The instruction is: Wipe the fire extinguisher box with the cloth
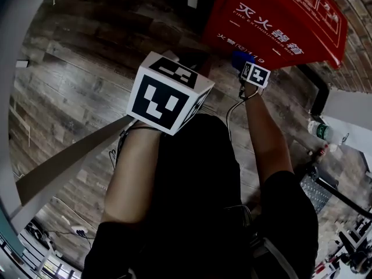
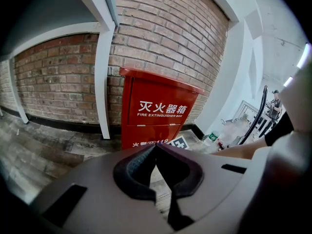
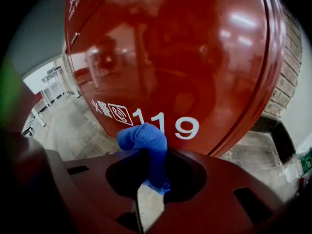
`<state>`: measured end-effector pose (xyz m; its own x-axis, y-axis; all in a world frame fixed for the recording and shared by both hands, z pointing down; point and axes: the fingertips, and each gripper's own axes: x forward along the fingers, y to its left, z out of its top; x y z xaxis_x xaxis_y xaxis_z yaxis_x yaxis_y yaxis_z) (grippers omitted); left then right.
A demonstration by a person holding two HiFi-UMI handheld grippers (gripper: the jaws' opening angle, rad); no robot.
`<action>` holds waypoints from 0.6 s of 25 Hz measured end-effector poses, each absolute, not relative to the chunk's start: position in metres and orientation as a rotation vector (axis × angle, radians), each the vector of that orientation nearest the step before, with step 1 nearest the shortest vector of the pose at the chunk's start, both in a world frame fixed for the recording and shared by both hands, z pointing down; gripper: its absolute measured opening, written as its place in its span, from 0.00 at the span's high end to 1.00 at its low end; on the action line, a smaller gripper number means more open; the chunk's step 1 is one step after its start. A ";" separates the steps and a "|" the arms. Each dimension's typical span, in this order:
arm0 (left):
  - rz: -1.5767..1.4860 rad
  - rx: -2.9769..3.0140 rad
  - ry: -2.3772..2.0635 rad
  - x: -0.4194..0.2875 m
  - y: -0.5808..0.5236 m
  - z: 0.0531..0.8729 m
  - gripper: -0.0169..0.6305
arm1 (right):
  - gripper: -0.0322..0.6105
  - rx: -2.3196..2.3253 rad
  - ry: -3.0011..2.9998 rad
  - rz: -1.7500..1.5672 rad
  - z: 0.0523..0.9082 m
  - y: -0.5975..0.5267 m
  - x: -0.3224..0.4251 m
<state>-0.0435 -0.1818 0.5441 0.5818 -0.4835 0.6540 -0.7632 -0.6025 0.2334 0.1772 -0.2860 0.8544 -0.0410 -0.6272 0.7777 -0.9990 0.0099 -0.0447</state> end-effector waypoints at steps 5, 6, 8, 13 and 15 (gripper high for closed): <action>0.747 2.335 -0.969 -0.028 -0.181 0.544 0.96 | 0.81 1.709 -1.859 0.744 0.799 -0.281 0.186; 0.751 2.339 -0.960 -0.024 -0.181 0.545 0.96 | 0.81 1.712 -1.889 0.715 0.786 -0.281 0.186; 0.751 2.343 -0.945 -0.016 -0.182 0.546 0.96 | 0.81 1.721 -1.955 0.672 0.760 -0.281 0.184; 0.726 2.355 -0.891 0.006 -0.185 0.546 0.96 | 0.81 1.750 -2.123 0.636 0.695 -0.286 0.176; 0.741 2.359 -0.881 0.010 -0.183 0.548 0.96 | 0.81 1.758 -2.166 0.664 0.674 -0.283 0.175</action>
